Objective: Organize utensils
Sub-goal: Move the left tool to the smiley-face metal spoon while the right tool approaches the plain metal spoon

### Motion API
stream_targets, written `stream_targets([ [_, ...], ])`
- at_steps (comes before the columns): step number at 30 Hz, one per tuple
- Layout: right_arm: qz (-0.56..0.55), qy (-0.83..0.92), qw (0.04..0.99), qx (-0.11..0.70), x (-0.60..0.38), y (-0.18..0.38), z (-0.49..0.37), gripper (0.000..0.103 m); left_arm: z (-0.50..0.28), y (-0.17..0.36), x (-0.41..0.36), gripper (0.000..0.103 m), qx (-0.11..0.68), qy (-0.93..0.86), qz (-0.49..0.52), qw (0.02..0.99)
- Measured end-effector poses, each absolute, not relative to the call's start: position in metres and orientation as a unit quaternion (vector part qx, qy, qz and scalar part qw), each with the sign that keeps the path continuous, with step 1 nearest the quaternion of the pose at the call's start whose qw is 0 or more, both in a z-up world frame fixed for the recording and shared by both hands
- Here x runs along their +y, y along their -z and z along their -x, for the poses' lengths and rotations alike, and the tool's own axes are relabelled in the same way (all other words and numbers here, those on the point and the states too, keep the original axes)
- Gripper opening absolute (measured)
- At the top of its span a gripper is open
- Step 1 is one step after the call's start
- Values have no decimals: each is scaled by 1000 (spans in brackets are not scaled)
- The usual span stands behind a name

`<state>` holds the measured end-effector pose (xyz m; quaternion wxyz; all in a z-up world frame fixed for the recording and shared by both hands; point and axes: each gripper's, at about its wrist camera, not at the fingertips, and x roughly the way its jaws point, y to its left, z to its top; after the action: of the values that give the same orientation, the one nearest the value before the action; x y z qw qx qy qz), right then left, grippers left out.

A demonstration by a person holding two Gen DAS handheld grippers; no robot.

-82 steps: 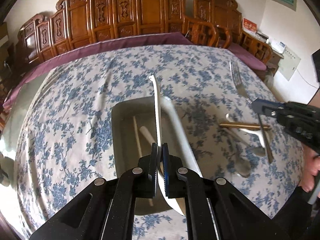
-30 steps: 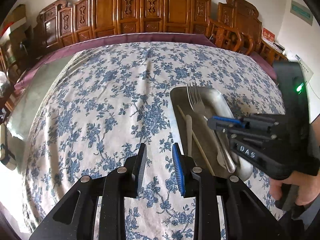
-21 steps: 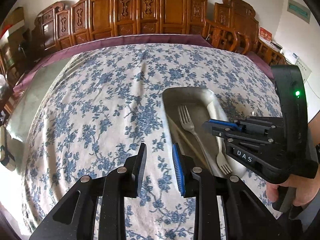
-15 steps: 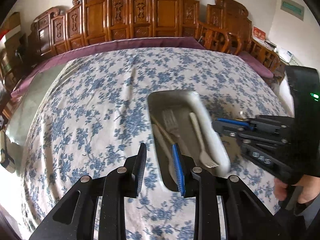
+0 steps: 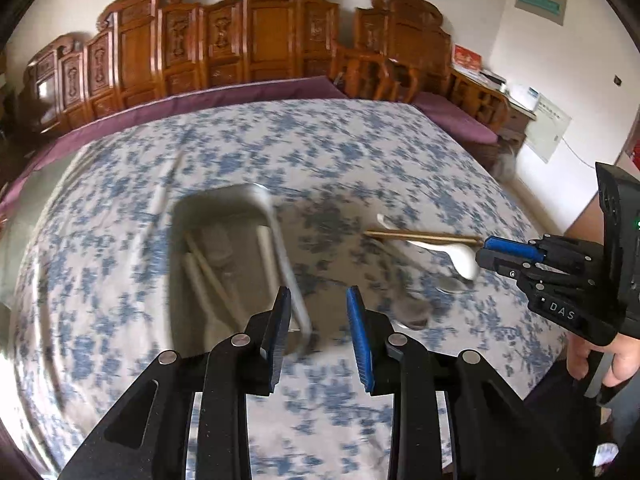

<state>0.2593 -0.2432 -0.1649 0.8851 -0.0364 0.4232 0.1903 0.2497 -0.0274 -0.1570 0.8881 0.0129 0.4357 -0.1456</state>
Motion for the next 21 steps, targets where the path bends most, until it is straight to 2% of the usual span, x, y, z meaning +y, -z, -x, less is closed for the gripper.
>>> stream_targets([
  [8, 14, -175, 882, 438, -290, 194, -257, 23, -263, 191, -84, 27, 466, 165, -36, 869],
  [21, -9, -182, 880, 438, -295, 224, -287, 23, -315, 253, -141, 27, 523, 166, -62, 834],
])
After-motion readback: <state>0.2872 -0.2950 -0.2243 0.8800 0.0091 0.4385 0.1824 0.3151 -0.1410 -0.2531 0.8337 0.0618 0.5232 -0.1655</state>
